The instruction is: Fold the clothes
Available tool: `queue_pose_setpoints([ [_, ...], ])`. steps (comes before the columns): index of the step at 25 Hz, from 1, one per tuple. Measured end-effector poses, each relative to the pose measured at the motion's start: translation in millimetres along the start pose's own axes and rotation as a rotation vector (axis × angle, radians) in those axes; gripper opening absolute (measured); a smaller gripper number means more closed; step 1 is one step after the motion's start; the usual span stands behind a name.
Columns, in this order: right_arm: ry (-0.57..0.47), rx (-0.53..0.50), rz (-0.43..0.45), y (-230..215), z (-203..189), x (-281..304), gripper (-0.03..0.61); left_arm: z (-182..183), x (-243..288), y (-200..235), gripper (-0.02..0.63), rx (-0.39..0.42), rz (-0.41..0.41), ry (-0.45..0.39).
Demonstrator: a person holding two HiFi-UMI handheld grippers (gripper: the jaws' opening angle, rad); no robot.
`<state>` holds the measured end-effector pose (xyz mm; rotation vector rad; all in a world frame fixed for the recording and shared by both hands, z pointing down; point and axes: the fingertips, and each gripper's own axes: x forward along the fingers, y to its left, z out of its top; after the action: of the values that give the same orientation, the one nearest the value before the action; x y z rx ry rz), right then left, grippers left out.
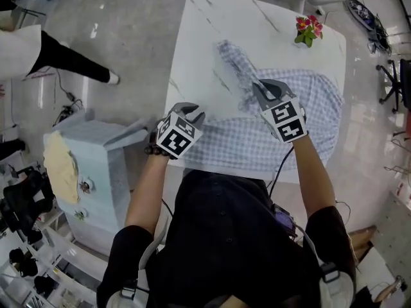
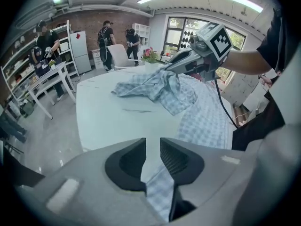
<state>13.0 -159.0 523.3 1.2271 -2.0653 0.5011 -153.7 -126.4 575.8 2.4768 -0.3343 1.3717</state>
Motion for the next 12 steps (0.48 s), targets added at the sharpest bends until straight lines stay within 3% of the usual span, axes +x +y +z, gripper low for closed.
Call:
queue_pose_setpoints([
  [6, -0.039, 0.149, 0.020, -53.1, -64.8, -62.3, 0.041, 53.1, 38.9, -38.2, 0.101, 0.059, -0.044, -0.006],
  [12, 0.056, 0.054, 0.025, -54.8, -131.3, -82.7, 0.044, 119.5, 76.2, -55.9, 0.110, -0.034, -0.088, -0.071],
])
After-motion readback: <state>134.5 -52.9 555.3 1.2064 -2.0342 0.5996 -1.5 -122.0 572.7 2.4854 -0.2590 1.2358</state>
